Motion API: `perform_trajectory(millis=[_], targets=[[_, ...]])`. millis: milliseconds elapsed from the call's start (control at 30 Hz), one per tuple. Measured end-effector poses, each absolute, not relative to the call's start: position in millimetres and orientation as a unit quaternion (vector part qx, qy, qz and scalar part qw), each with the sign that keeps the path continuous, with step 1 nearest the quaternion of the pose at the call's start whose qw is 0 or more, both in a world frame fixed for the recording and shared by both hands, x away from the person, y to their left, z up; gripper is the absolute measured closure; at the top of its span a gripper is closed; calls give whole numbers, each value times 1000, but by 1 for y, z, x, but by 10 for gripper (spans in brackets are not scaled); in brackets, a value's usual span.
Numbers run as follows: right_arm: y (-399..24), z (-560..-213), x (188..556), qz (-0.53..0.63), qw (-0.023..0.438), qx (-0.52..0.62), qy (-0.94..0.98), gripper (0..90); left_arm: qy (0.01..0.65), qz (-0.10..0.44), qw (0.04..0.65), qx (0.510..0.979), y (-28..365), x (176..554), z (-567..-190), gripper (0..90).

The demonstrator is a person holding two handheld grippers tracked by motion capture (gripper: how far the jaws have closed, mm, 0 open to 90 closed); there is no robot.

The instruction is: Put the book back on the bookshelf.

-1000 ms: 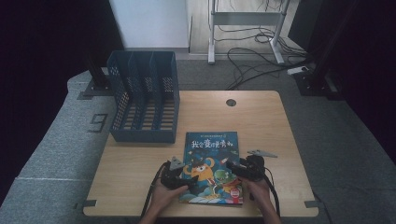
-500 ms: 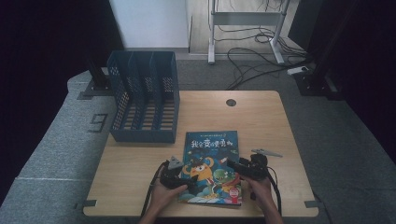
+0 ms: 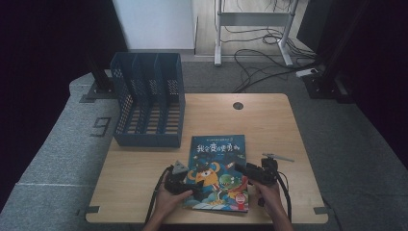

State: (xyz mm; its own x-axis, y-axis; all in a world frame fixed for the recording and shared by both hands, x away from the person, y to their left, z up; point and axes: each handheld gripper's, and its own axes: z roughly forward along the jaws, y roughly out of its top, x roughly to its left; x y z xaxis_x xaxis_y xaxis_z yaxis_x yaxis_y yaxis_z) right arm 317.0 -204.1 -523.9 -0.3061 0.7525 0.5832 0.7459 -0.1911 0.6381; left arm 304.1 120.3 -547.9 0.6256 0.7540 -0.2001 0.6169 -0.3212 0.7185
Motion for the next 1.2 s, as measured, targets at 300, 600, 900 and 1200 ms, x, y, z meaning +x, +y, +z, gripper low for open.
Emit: perform_trajectory(millis=[300, 600, 900, 1200], targets=[[-208, -524, 318, 508, -20, 594, 624, 289, 424, 81, 402, 808, 121, 305, -548, 147], [-210, -524, 318, 512, -38, 597, 616, 288, 426, 81, 402, 806, 122, 305, -548, 146], [-211, -528, 319, 510, -53, 599, 615, 288, 427, 84, 400, 806, 122, 305, -548, 144], [-213, -535, 322, 509, -70, 610, 604, 288, 427, 85, 399, 807, 122, 305, -548, 147]])
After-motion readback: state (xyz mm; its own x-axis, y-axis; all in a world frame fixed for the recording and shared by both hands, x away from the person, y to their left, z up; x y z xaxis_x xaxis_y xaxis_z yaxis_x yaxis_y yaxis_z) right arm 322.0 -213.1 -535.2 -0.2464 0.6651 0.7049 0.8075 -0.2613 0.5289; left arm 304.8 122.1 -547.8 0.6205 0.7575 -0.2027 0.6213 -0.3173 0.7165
